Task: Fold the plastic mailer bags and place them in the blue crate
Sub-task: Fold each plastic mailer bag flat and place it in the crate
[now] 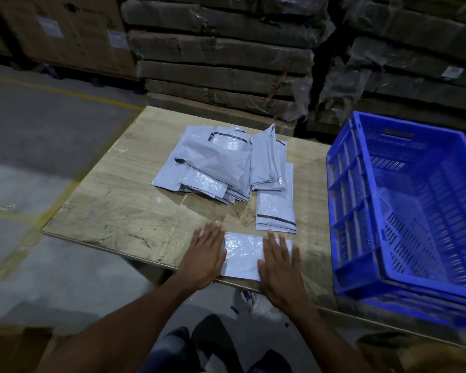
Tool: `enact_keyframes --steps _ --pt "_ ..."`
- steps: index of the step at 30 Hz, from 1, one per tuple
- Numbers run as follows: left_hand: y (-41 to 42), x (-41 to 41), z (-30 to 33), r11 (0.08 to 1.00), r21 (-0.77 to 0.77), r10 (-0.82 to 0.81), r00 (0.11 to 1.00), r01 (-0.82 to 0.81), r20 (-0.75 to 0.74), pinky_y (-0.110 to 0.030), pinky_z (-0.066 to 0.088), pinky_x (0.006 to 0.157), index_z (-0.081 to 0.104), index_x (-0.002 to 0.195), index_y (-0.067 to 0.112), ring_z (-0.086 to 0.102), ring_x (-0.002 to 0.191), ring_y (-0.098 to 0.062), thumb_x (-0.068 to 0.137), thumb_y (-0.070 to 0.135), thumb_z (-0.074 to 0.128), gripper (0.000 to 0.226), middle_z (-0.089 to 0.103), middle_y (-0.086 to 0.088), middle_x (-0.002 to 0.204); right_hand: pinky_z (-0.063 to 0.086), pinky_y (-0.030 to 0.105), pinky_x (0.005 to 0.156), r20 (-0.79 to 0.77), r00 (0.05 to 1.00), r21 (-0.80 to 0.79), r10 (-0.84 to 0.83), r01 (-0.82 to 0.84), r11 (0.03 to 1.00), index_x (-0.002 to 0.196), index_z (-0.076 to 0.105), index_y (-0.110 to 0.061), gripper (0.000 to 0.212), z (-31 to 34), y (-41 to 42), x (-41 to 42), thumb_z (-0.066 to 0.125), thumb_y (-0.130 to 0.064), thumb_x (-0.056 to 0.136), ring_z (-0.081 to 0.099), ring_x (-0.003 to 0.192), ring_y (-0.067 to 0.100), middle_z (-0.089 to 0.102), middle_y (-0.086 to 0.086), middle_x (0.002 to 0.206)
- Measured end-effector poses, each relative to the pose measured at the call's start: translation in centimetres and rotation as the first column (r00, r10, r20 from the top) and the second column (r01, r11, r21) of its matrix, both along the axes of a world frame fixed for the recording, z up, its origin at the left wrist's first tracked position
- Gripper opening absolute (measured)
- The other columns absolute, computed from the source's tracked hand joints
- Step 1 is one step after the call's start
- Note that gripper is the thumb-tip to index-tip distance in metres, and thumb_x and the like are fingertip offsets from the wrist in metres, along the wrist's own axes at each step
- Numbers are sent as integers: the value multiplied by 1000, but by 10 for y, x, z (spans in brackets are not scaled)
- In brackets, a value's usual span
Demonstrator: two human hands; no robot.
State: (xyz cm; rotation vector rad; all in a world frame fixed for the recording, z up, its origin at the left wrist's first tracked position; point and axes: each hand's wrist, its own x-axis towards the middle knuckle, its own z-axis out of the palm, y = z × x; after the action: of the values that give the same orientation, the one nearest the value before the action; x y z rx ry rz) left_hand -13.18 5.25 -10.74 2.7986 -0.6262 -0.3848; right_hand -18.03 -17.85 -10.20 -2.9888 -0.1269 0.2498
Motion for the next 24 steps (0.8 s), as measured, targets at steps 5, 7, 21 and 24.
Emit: enact_keyframes --steps 5,7,21,24 --pt "-51 -20 -1 979 -199 -48 998 39 -41 -50 21 127 34 157 1 22 156 -31 107 38 9 67 32 -15 165 20 53 116 11 993 52 116 -117 992 151 45 -18 55 -15 16 12 29 -40 104 34 148 31 26 -2 163" --pt "-54 -24 -13 987 -157 -16 1000 18 13 -54 28 123 37 158 6 22 156 -29 110 39 8 65 32 -9 166 18 53 119 9 996 14 86 -87 996 155 37 -24 58 -19 7 9 24 -51 105 25 151 29 25 -1 165" --pt "-14 -18 -30 979 114 160 983 -169 86 -49 -6 124 -5 164 36 -23 156 -29 93 82 -4 85 -21 4 171 -12 51 121 -96 995 59 40 -34 998 161 -5 -27 84 -11 -15 7 6 -76 94 -20 153 33 -21 6 166" --pt "-15 -17 -29 980 116 157 986 -163 62 -50 -5 123 -3 165 35 -25 156 -31 92 82 -4 87 -21 4 171 -11 54 121 -118 992 57 46 -39 998 160 -7 -27 88 -11 -14 8 -6 -78 89 -21 152 34 -25 7 164"
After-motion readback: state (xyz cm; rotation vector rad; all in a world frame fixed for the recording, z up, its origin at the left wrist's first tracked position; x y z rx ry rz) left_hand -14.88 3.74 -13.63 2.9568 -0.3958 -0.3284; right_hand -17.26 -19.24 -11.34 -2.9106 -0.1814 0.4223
